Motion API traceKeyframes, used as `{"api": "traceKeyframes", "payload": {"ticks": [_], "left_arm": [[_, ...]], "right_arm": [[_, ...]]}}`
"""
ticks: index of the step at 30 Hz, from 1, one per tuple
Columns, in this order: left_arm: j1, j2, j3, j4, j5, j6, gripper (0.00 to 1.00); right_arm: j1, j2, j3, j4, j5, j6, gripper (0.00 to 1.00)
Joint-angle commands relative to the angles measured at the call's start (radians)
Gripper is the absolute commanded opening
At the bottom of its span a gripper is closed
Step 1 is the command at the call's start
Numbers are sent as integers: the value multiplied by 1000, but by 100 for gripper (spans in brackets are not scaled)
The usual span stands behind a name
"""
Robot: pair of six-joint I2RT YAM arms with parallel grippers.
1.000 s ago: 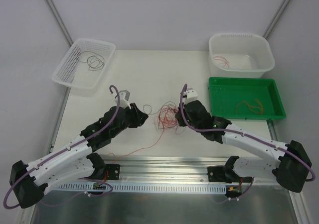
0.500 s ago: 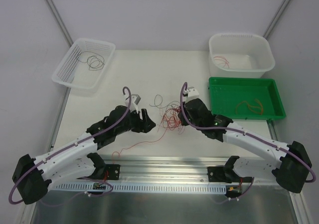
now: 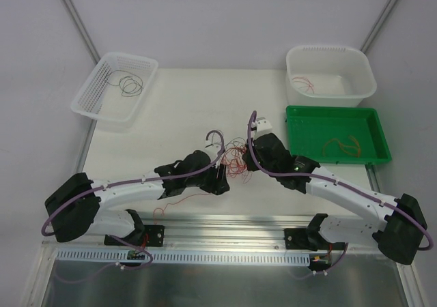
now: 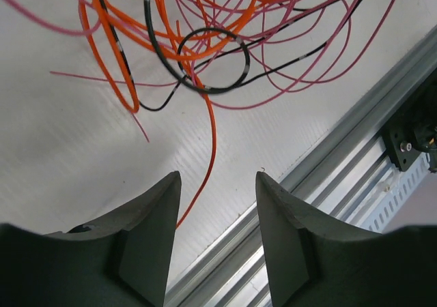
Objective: Untangle the cables
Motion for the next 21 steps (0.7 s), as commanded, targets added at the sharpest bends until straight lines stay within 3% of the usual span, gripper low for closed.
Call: {"api": "traceKeyframes", "payload": {"ticks": [1,4,6,8,18,21], "left_arm": [[-22,49,57,74,-72,25,47],[-27,84,73,75,-78,23,37],[-28,86,80,74,-103,23,14],[-28,71,74,72,-106,26,0],[-1,-308,77,-98,-236,46,0],[117,-406,107,-242,-239,36,0]], "right_arm": [[-2,-22,46,21,-16,3,1],[-1,-22,42,26,-17,3,1],[-2,-22,41,24,-16,0,1],[-1,-23,29,20,3,-6,1],[-76,3,-102,44,34,9,1],[-88,27,-128,65,18,20,1]]}}
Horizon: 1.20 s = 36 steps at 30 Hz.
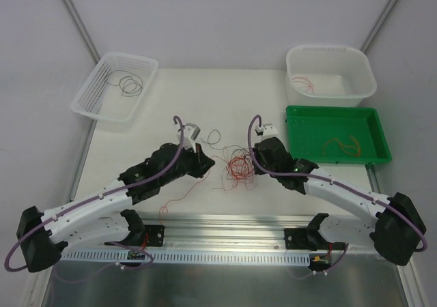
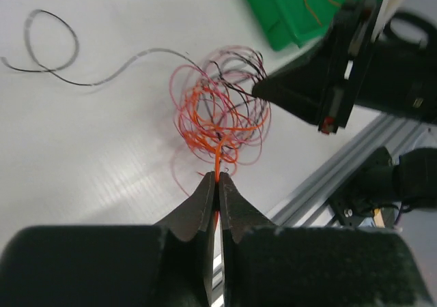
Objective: Untangle the cables
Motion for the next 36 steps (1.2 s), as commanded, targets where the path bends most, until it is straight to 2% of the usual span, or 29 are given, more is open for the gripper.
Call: {"api": "traceKeyframes", "payload": {"ticks": [1,4,11,15,16,19,25,32,34,35,36], "left_arm": [[120,-95,66,-168,-49,8,0],[236,-155,98,-251,6,20,0],[338,-259,249,-464,-64,71,0],[364,-288,350,-602,-234,84,0],[364,-291,382,-619,-313,86,0],[368,-297,426,-664,-413,95,0],[370,-264,532,-722,-518,103,0],[370,-204,724,-725,-679,210,0],[370,-157,773,-725,-646,232,0],[370,-141,778,-723,-580,247,0],[370,-126,770,-722,-538,247,0]], "right_arm": [[-10,22,-23,48,1,16,1],[-20,51,-29,46,-1,26,1],[-88,94,-66,64,-36,58,1],[-118,82,-77,58,-50,64,1],[-124,76,-78,57,-53,62,1],[-130,56,-77,51,-65,61,1],[-148,54,-32,-17,-70,53,1],[-167,94,-32,-35,-116,55,1],[-168,96,-35,-29,-135,40,7],[-167,91,-35,-20,-164,41,12],[-167,85,-31,-21,-177,38,25]]}}
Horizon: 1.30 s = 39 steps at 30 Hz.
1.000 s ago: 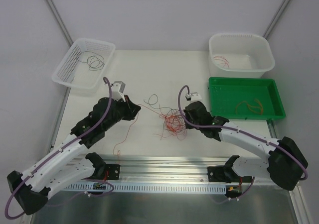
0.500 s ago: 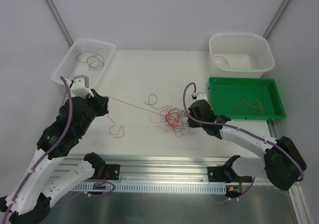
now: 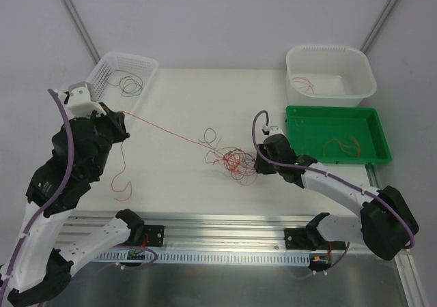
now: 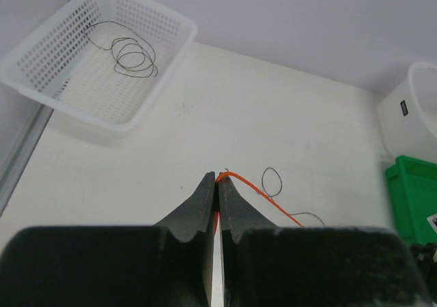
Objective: Untangle the cables
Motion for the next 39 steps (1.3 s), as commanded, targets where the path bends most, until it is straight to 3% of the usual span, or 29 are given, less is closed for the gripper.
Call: {"api": "traceKeyframes", "payload": {"ticks": [1,2,3,6,10,17,28,34,35,39], "left_arm": [[15,70,24,34,72,76,0],[15,83,5,60,140,70,0],[15,93,-45,80,297,64,0],[15,127,-180,175,552,19,0],[13,181,-315,263,755,-28,0],[13,221,-446,298,765,1,0],[13,241,-496,311,720,-20,0],[15,224,-499,309,676,-21,0],[15,219,-501,309,668,-21,0],[30,201,-503,292,584,-27,0]], "right_arm": [[-12,-23,25,-53,-34,-27,34],[-10,-34,44,-67,-55,-33,43],[-4,-45,60,-78,-58,-41,54],[26,-69,141,-142,-51,-70,59],[98,-75,239,-196,-21,-110,60],[204,16,330,-161,-37,-119,60],[247,352,347,-39,-121,-68,53],[249,454,348,4,-113,-59,41],[249,458,341,7,-107,-59,29],[247,408,321,-10,-75,-71,3]]}}
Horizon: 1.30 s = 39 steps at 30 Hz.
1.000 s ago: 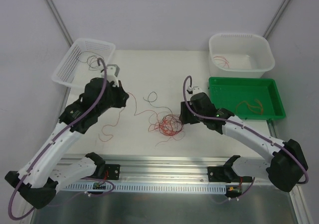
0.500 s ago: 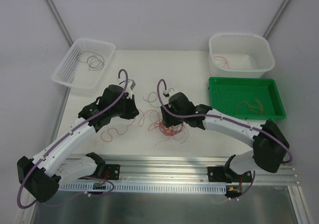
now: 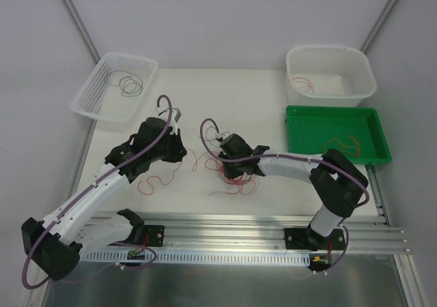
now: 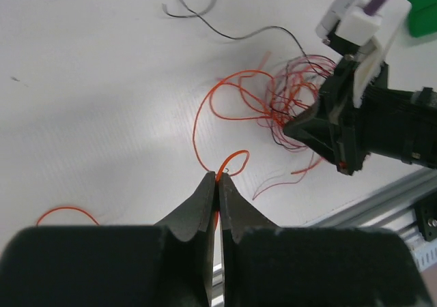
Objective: Untangle the cables
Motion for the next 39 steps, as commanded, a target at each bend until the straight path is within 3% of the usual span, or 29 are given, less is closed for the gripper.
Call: {"api": "traceKeyframes", "payload": {"ticks": [1,5,10,13,17,20,24,32,34,38,39], "left_arm": [[28,-30,-6,-6,-134,-23,0],[111,-13,8,-85,-230,-83,0],[267,20,-31,-92,-221,-188,0],[297,53,-43,-76,-222,-233,0],[410,62,-115,-48,-262,-319,0],[513,19,-223,42,-175,-394,0],[661,-30,-314,138,-52,-451,0],[665,-18,-290,144,52,-399,0],[666,-12,-275,154,112,-368,5],[617,54,-200,164,383,-267,27],[593,60,-183,165,472,-220,42]], "right_arm": [[4,-74,-1,-15,38,-7,1],[-10,-253,-2,-119,113,-42,1],[-18,-550,86,-274,179,-140,1],[-45,-677,117,-320,164,-185,1],[-157,-814,102,-322,125,-190,1],[-218,-896,76,-328,153,-177,1],[-252,-962,15,-293,155,-162,1],[-257,-893,7,-244,24,-114,1],[-257,-862,24,-222,-29,-104,1],[-252,-761,77,-199,-203,-114,1],[-249,-744,82,-183,-238,-117,1]]}}
